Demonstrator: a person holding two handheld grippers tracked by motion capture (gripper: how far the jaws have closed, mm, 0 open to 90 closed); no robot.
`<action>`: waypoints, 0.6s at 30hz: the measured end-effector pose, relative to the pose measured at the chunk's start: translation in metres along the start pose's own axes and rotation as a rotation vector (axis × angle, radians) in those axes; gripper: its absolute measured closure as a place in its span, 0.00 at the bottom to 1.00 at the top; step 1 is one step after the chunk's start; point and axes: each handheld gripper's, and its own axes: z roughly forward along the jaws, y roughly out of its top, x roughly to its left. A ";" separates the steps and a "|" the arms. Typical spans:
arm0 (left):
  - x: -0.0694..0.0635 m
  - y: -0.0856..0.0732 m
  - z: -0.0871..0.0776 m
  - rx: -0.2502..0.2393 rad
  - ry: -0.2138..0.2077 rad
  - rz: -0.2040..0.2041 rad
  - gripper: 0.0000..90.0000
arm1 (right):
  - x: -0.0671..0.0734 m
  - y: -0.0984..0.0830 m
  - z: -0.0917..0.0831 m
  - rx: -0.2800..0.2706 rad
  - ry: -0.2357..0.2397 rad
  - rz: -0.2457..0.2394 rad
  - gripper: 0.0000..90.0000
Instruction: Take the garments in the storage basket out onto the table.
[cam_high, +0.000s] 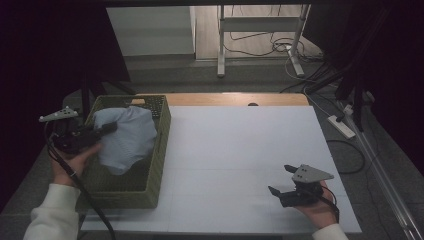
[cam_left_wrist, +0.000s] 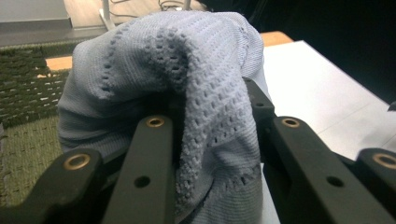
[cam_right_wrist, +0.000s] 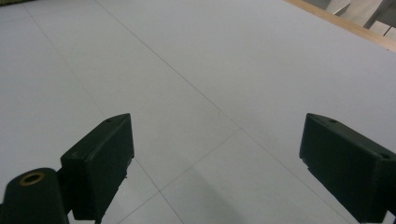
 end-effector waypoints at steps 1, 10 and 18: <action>0.000 0.000 -0.001 -0.006 -0.001 -0.001 0.79 | 0.000 0.000 0.000 0.000 0.000 0.001 0.12; -0.002 0.003 -0.004 -0.036 0.000 -0.006 0.79 | 0.000 0.000 0.000 0.000 -0.001 -0.001 0.12; -0.006 0.007 -0.008 -0.059 -0.003 -0.002 0.79 | 0.000 0.000 0.000 0.001 0.000 -0.002 0.12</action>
